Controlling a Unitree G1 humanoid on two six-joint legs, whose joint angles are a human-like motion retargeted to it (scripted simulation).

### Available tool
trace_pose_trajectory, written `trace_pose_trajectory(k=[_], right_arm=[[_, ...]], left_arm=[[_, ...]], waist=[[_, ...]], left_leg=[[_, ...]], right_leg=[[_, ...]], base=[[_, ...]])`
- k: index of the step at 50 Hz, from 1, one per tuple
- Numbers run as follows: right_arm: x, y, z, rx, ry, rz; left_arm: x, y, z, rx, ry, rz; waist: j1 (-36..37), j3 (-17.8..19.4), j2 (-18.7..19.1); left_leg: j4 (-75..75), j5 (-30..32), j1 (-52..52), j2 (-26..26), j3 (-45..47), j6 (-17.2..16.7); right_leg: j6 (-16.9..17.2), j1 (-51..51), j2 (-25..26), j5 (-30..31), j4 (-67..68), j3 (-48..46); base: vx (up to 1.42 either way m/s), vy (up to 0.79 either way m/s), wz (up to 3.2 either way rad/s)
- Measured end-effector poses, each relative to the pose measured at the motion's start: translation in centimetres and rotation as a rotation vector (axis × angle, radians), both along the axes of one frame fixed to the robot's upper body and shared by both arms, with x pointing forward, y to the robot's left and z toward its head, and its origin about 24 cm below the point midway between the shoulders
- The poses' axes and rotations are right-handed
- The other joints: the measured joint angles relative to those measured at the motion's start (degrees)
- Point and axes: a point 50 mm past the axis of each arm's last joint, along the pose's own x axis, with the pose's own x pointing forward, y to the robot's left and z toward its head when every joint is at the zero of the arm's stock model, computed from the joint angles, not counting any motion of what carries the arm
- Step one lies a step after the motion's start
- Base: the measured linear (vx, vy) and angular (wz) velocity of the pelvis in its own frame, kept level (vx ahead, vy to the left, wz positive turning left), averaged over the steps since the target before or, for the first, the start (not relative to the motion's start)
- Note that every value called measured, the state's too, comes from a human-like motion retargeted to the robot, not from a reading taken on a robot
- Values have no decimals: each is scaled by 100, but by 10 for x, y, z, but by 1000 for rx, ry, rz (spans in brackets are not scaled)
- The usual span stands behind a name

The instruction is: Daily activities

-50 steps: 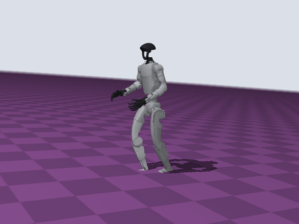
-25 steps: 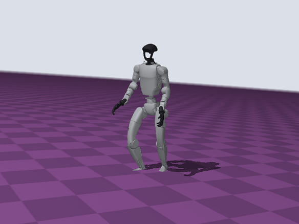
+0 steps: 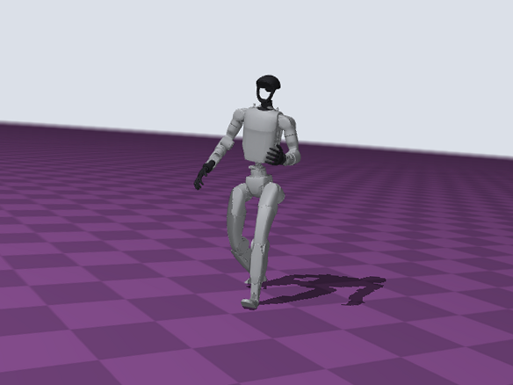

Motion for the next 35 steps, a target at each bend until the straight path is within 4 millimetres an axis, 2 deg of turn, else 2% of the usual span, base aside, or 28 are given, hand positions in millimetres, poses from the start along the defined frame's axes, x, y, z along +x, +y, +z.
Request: trace_pose_trajectory(k=[3, 6, 8, 10, 12, 13, 15, 20, 22, 25, 30, 35], right_arm=[[-8, -10, -6, -5, 30, -56], [-19, -16, -14, 4, 78, -110], [-25, -19, -18, 13, 110, -129], [-28, -20, -21, 14, 133, -129], [-23, -20, -19, 6, 135, -109], [-26, -19, -21, 1, 148, -98], [-24, -18, -20, -12, 150, -61], [-36, -17, -23, -39, 186, 16], [-39, -20, -23, -54, 199, 41], [-47, -24, -25, -75, 229, 64], [-55, -33, -26, -114, 248, 66], [-49, -42, -20, -133, 188, -1]], left_arm=[[0, -14, -3, 2, 16, -102], [-3, -33, -9, 4, 43, -246], [-7, -47, -11, 8, 52, -349], [-10, -58, -12, 17, 55, -442], [-9, -65, -8, 43, 45, -519], [-11, -69, -9, 49, 54, -549], [-10, -72, -8, 80, 55, -592], [-10, -78, -11, 137, 65, -625], [-8, -78, -10, 154, 57, -614], [-6, -77, -10, 160, 54, -593], [-2, -71, -12, 100, 48, -513], [2, -66, -14, -9, 25, -422]], waist=[[-183, -177, -127], [-413, -212, -276], [-585, -161, -362], [-764, -78, -416], [-918, 71, -437], [-1025, 90, -439], [-1170, 165, -262], [-1497, 204, -23], [-1499, 240, 154], [-1496, 219, 169], [-1335, 138, 174], [-1141, 223, 430]], left_leg=[[689, 244, 43, -299, 107, 158], [1332, 159, 195, -723, 256, 460], [1568, -26, 390, -1031, 356, 687], [1581, -205, 667, -1313, 447, 868], [939, -142, 1218, -1642, 493, 974], [900, -201, 1350, -1738, 505, 984], [28, -41, 1971, -1869, 438, 954], [-836, -3, 2852, -2009, 369, 713], [-1135, -13, 3167, -1942, 343, 645], [-1119, -200, 3384, -1988, 346, 611], [-709, -663, 3637, -1972, 368, 629], [13, -952, 3778, -1614, 269, 495]], right_leg=[[222, -33, -414, 467, 730, 192], [385, -248, -996, 1402, 1917, 378], [330, -552, -1421, 2017, 2861, 487], [134, -942, -1772, 2190, 3689, 573], [-76, -1409, -1948, 1946, 4200, 676], [-175, -1583, -2003, 1689, 4373, 634], [-320, -1996, -1785, 1240, 4399, 527], [-265, -2747, -1160, 336, 3353, 132], [-211, -2875, -749, 283, 2632, 21], [-131, -2983, -453, 229, 1873, 79], [-224, -2736, -267, 110, 1593, 159], [-365, -2092, 96, 7, 1219, 54]], base=[[60, 31, 5], [59, 33, 16], [58, 32, 10], [57, 31, -5], [57, 29, -17], [57, 24, -16], [57, 22, -27], [51, 14, -27], [45, 10, -39], [38, 8, -36], [29, 4, -43], [22, -1, -50]])
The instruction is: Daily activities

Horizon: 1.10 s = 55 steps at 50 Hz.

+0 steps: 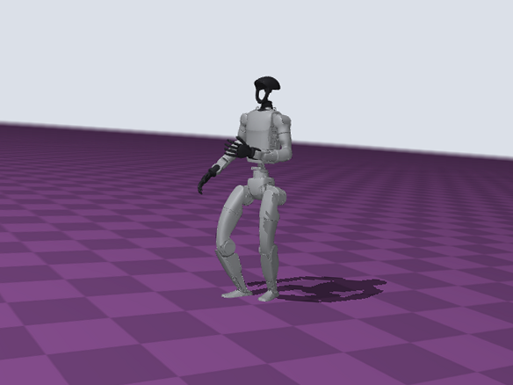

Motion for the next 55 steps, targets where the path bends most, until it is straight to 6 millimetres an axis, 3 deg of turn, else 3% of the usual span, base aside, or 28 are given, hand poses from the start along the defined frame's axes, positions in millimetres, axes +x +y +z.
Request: trace_pose_trajectory(k=[5, 11, 15, 22, 27, 31, 38, 42, 45, 48, 50, 55], right_arm=[[12, -1, 9, -14, -109, -52], [40, 7, 31, -26, -285, -29], [58, 18, 51, -17, -401, 41], [79, 52, 90, 63, -598, 187], [81, 66, 104, 110, -673, 238], [77, 70, 105, 135, -684, 245], [63, 62, 85, 124, -585, 218], [51, 53, 71, 116, -512, 171], [43, 45, 66, 126, -485, 114], [37, 38, 65, 145, -483, 54], [34, 36, 66, 158, -494, 21], [43, 40, 86, 190, -604, 5]], left_arm=[[-5, 5, -6, -56, 13, 76], [-16, 13, -17, -31, 52, 140], [-25, 9, -46, 2, 180, 138], [-70, 4, -107, 82, 455, 131], [-90, -1, -125, 170, 529, 92], [-86, -4, -117, 235, 468, 57], [-58, -3, -74, 241, 256, 70], [-44, -4, -47, 199, 145, 94], [-35, -6, -26, 169, 65, 110], [-28, -10, -11, 135, 2, 133], [-26, -12, -4, 108, -25, 152], [-27, -12, 4, 58, -61, 218]], waist=[[213, 92, 248], [560, 189, 798], [753, 167, 1023], [987, 124, 1215], [885, 125, 1133], [805, 208, 971], [961, 271, 740], [1065, 232, 506], [1094, 218, 278], [1112, 250, 66], [1112, 271, 22], [975, 488, 31]], left_leg=[[1075, -58, -179, 434, -308, -256], [2749, -139, -783, 1165, -848, -552], [3422, -197, -1048, 1523, -1129, -487], [3112, -378, -929, 1224, -2022, -399], [2113, -591, -789, 826, -2030, -184], [1445, -603, -909, 619, -1673, -25], [960, -267, -1449, 613, -994, -52], [886, -3, -1760, 528, -808, -57], [760, 303, -2000, 419, -795, -41], [444, 776, -2171, 318, -853, -74], [469, 964, -2410, 362, -929, -161], [1277, 705, -3313, 666, -1190, -371]], right_leg=[[-51, 484, 434, 83, -400, -31], [-152, 850, 1309, 413, -1153, 5], [-144, 878, 1694, 657, -1518, 186], [78, 587, 2052, 987, -1531, 737], [382, 21, 1924, 1101, -1292, 1044], [600, -556, 1561, 1224, -1127, 845], [223, -1019, 343, 418, -173, -364], [-136, -721, -548, -91, 1021, -702], [-215, -247, -1012, -157, 1561, -589], [-24, 352, -1056, 74, 1376, -242], [129, 731, -803, 170, 931, 21], [69, 917, -169, -563, 180, 410]], base=[[14, -6, -68], [7, -5, -89], [0, 0, -95], [-10, 5, -106], [-20, 7, -79], [-28, 6, -78], [-35, -1, -68], [-44, -9, -25], [-49, -15, 13], [-53, -21, 32], [-57, -26, 29], [-63, -29, 14]])
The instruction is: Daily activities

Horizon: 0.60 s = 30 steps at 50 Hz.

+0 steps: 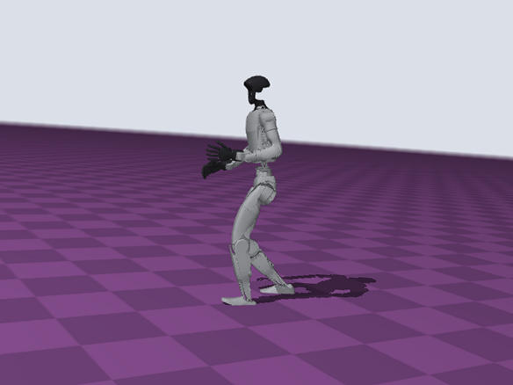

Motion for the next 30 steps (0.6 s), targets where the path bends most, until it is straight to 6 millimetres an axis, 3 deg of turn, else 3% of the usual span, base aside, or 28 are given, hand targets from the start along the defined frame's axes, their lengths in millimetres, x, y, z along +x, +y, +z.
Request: trace_pose_trajectory(k=[5, 9, 15, 19, 25, 30], right_arm=[[21, 13, 37, 15, -192, 52], [31, 22, 63, 1, -315, 104], [36, 31, 81, -39, -405, 169], [46, 36, 92, -75, -450, 206], [53, 41, 105, -90, -493, 239], [51, 43, 105, -60, -480, 251]], left_arm=[[-7, 7, -1, 37, -1, 60], [-12, 8, -4, 107, 4, 60], [-17, 2, -10, 196, -4, 34], [-10, -1, -5, 230, -45, 31], [1, -6, 6, 255, -101, 37], [6, -5, 7, 249, -96, 42]], waist=[[-210, 267, 523], [-195, 308, 1178], [-322, 168, 1567], [-583, 166, 1372], [-913, 177, 590], [-868, 175, 393]], left_leg=[[2445, -875, -639, 883, 18, 71], [3938, -1226, -234, 1357, -23, -46], [3449, -1015, 1251, 817, 84, -444], [1673, -1292, 2056, 235, 240, -162], [-770, -1658, 2419, -798, 497, 532], [-1350, -1476, 2256, -963, 494, 670]], right_leg=[[-303, -467, 998, -363, 45, 187], [-427, -882, 1977, 114, -258, 279], [-190, -1667, 2695, 964, -749, 401], [124, -2425, 2595, 1047, -366, 574], [564, -3722, 1954, 722, 686, 1073], [619, -4128, 1758, 659, 922, 1053]], base=[[-61, -25, -40], [-52, -20, -95], [-44, -13, -58], [-40, -5, 2], [-38, -3, 40], [-27, -3, 12]])
